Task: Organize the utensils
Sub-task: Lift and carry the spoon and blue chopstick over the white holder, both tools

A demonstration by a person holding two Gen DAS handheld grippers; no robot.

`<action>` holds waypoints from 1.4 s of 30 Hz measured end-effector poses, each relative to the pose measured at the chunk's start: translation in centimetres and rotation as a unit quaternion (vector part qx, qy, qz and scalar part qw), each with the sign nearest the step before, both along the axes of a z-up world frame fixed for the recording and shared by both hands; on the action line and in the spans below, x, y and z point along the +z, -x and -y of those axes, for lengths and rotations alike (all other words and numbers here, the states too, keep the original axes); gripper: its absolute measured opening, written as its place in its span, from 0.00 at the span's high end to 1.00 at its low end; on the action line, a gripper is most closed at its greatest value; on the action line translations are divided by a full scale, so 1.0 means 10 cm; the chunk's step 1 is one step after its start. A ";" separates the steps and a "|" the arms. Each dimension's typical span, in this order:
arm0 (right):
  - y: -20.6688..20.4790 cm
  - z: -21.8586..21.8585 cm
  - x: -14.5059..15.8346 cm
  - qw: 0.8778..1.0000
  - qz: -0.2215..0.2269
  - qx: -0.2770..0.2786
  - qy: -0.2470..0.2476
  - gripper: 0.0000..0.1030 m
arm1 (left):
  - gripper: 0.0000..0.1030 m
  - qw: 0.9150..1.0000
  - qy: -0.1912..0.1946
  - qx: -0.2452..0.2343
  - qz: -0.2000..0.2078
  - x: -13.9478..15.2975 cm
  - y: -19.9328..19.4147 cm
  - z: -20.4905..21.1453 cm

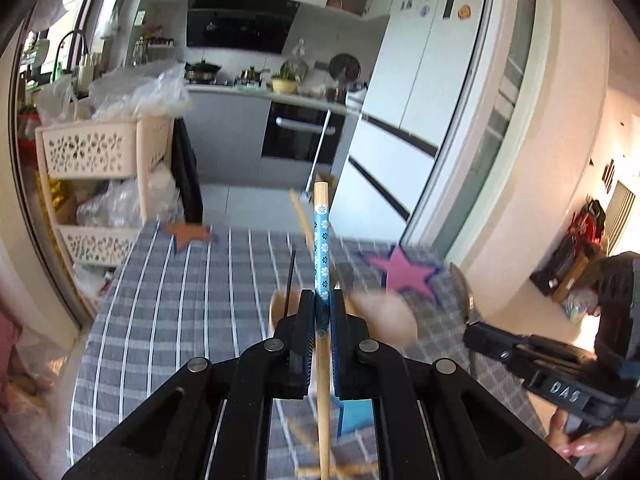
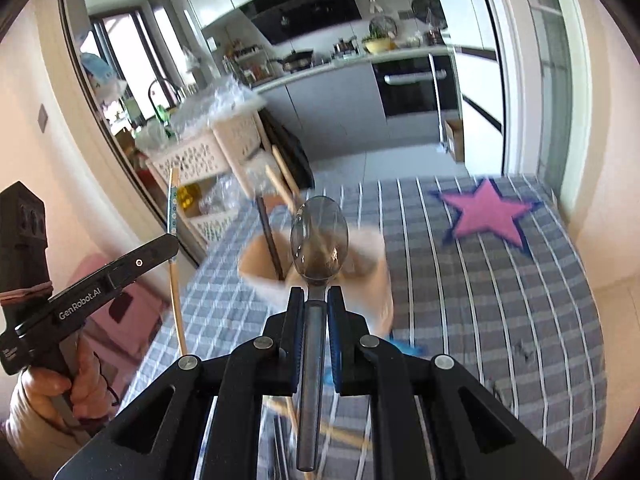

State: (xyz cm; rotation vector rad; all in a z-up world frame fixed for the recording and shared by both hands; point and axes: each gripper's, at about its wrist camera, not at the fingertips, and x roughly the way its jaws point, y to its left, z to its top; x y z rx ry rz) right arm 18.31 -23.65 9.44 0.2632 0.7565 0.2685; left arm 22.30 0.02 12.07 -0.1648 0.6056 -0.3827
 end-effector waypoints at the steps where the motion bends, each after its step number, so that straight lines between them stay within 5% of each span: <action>1: -0.11 -0.01 0.03 1.000 0.010 -0.002 -0.001 0.88 | 0.62 1.000 0.003 0.004 0.009 0.06 -0.10 0.01; 12: -0.85 -0.12 0.01 0.994 0.101 -0.018 0.028 0.88 | 0.62 0.997 0.036 0.054 0.053 0.08 -0.86 0.04; 24: -1.04 -0.38 -0.37 0.984 0.144 -0.004 0.104 0.88 | 0.62 0.992 0.053 0.086 0.079 -0.12 -1.16 0.10; 32: -1.05 -0.36 -0.40 0.982 0.158 0.002 0.105 0.88 | 0.62 0.989 0.062 0.089 0.105 -0.05 -1.12 0.14; 42: -0.81 -0.49 -0.62 0.975 0.171 0.026 0.142 0.88 | 0.62 0.991 -0.003 0.069 0.118 -0.40 -0.74 0.34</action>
